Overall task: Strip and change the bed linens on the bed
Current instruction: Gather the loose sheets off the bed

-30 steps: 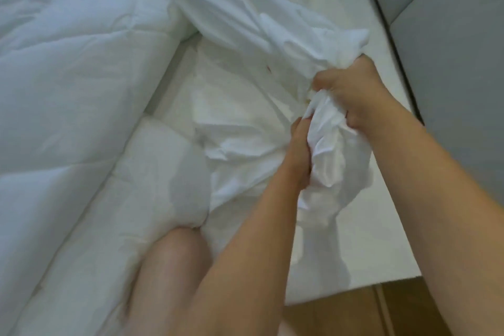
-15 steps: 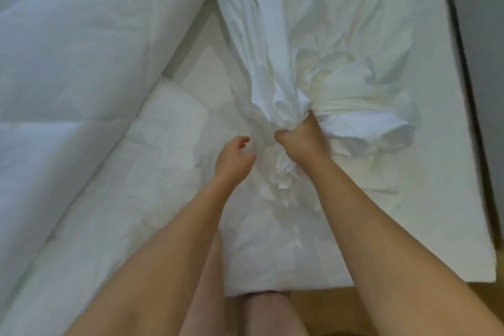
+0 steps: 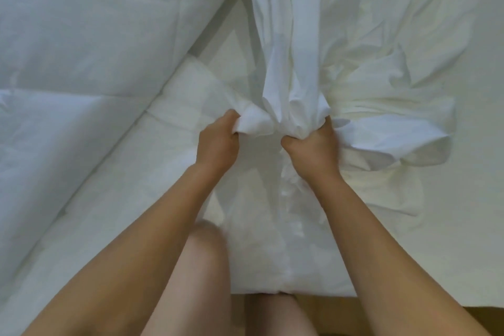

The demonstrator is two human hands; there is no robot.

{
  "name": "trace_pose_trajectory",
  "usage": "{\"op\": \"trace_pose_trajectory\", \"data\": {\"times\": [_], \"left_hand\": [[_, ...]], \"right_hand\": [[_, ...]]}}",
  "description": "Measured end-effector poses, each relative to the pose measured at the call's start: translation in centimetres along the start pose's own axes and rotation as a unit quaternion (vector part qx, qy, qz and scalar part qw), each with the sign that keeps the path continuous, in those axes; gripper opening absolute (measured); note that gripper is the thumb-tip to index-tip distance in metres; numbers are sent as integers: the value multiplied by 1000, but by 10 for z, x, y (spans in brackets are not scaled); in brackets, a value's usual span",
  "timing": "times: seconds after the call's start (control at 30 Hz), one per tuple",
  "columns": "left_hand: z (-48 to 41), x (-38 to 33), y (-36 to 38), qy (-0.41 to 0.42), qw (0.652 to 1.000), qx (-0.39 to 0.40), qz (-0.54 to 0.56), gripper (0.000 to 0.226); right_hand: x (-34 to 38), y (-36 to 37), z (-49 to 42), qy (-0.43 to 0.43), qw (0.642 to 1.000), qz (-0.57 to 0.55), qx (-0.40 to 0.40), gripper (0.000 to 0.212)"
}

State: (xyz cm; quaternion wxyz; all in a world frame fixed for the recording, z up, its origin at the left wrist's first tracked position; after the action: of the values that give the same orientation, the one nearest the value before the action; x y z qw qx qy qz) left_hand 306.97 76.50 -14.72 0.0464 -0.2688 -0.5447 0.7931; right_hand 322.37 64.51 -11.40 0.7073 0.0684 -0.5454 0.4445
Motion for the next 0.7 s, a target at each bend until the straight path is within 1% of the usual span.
{"op": "trace_pose_trajectory", "data": {"times": [0.07, 0.13, 0.2, 0.3, 0.37, 0.43, 0.5, 0.57, 0.63, 0.7], "left_hand": [[13, -20, -28, 18, 996, -18, 83, 20], [33, -47, -44, 52, 989, 3, 138, 21], [54, -68, -58, 64, 981, 9, 181, 20], [67, -106, -82, 88, 962, -23, 258, 18], [67, -140, -91, 117, 944, -42, 305, 15], [66, -168, -89, 124, 929, -48, 344, 14], [63, -175, -77, 101, 914, -33, 391, 18], [61, -164, -56, 58, 904, 9, 424, 23], [60, -148, -40, 20, 898, 62, 435, 28], [58, -133, -23, -26, 880, 131, 456, 38]], "right_hand": [[24, -9, 9, -24, 999, -42, -18, 48], [49, -17, 17, -38, 998, -55, -20, 46], [72, -29, 21, -43, 998, -54, -11, 43], [99, -60, 21, -42, 997, -63, 2, 50], [114, -92, 17, -55, 997, -59, -21, 53], [120, -119, 8, -55, 996, -55, -46, 52], [115, -128, -3, -30, 998, -48, -39, 51], [99, -118, -7, 14, 999, -33, -1, 54], [80, -101, -6, 51, 998, -41, 27, 59], [67, -83, -4, 68, 996, -38, 39, 66]]}}
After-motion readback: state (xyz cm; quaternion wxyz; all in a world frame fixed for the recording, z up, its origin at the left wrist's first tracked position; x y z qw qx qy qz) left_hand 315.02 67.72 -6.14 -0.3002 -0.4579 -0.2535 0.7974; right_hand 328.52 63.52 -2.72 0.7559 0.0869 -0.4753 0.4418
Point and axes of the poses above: each hand's wrist, its own z-axis away from the middle knuckle, its own y-axis out of the palm, x = y × z, the point moved 9 cm from there along -z, towards the middle knuckle, and after that the axes turned 12 degrees about -z, right-handed, at the moved point
